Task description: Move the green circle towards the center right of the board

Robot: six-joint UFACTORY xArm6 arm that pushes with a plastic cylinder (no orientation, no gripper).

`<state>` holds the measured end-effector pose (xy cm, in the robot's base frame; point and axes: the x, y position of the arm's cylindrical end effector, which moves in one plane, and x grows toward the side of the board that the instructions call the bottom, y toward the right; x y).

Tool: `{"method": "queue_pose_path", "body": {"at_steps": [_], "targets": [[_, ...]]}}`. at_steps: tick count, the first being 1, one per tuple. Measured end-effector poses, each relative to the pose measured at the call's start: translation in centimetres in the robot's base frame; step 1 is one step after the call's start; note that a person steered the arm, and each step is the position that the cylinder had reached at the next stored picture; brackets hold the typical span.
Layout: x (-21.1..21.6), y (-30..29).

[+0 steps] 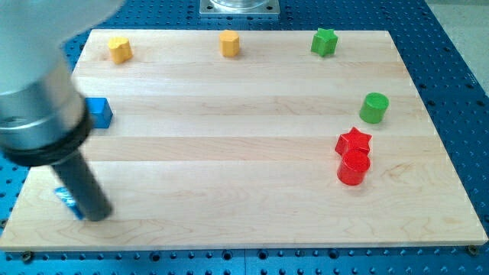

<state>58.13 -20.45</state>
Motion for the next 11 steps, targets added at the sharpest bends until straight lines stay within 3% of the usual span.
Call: {"method": "queue_pose_path", "body": {"at_steps": [1,3,5,7,10,11], "targets": [[-0.3,0.3],[-6.0,13.6],[-6.0,14.0],[-12.0,17.0],[-16.0,28.9],[-16.0,37.2]]}}
